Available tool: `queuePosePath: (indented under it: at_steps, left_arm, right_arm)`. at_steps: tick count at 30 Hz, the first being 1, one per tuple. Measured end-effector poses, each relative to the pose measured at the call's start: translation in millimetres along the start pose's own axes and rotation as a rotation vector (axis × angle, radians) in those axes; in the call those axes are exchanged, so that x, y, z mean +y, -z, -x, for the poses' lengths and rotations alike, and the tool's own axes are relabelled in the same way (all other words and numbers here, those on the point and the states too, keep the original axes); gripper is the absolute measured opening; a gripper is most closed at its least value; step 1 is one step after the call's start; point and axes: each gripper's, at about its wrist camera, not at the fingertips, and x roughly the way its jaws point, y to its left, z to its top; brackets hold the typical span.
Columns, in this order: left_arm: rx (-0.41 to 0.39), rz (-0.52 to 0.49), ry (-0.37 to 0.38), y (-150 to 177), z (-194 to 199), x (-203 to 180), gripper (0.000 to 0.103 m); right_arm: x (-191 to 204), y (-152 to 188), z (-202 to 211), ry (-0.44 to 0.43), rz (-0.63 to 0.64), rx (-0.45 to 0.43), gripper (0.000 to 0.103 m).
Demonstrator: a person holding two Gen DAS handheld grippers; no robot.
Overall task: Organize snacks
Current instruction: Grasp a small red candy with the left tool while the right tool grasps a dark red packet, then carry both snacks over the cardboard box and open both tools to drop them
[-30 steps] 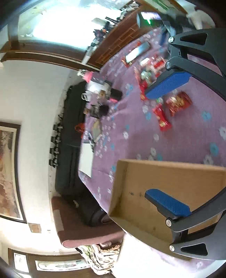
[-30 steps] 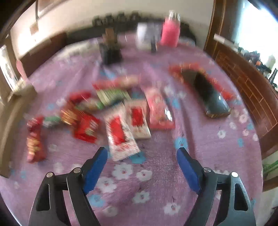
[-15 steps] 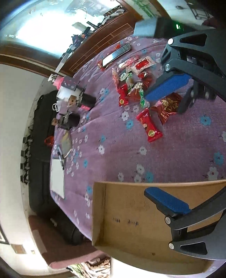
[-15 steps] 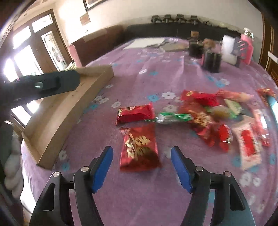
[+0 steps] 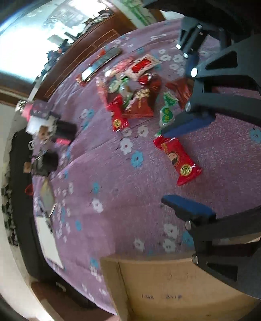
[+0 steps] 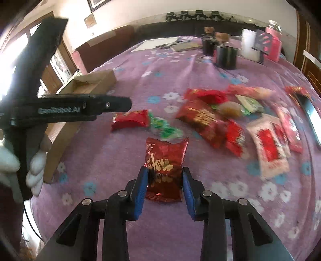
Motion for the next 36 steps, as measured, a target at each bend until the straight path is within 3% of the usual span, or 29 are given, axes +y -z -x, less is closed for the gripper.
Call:
queuePosePath:
  at_steps: [6, 11, 12, 14, 16, 19, 26, 36]
  left_arm:
    - [0.027, -0.098, -0.014, 6, -14, -13, 0.057]
    - [0.035, -0.22, -0.11, 13, -21, -36, 0.057]
    - [0.031, -0.232, -0.116, 15, -20, -38, 0.052]
    - [0.047, -0.219, -0.071, 16, -18, -39, 0.018]
    - [0.041, -0.211, -0.109, 17, -15, -41, 0.018]
    - [0.028, -0.176, -0.101, 22, -9, -38, 0.018]
    - [-0.054, -0.083, 0.005, 36, 41, -30, 0.018]
    - [-0.15, 0.039, 0.067, 52, 108, 13, 0.018]
  right_arm:
    - [-17, 6, 9, -0.019, -0.02, -0.013, 0.034]
    - [-20, 7, 10, -0.032, -0.022, -0.023, 0.036]
    - [-18, 7, 10, -0.025, -0.016, -0.025, 0.036]
    - [-15, 8, 9, -0.011, -0.004, -0.029, 0.036]
    - [-14, 9, 9, -0.004, 0.0, -0.032, 0.035]
    - [-14, 10, 11, -0.003, -0.013, -0.036, 0.029]
    - [-10, 20, 34, -0.037, -0.024, -0.064, 0.012]
    - [20, 13, 70, -0.056, 0.022, -0.146, 0.01]
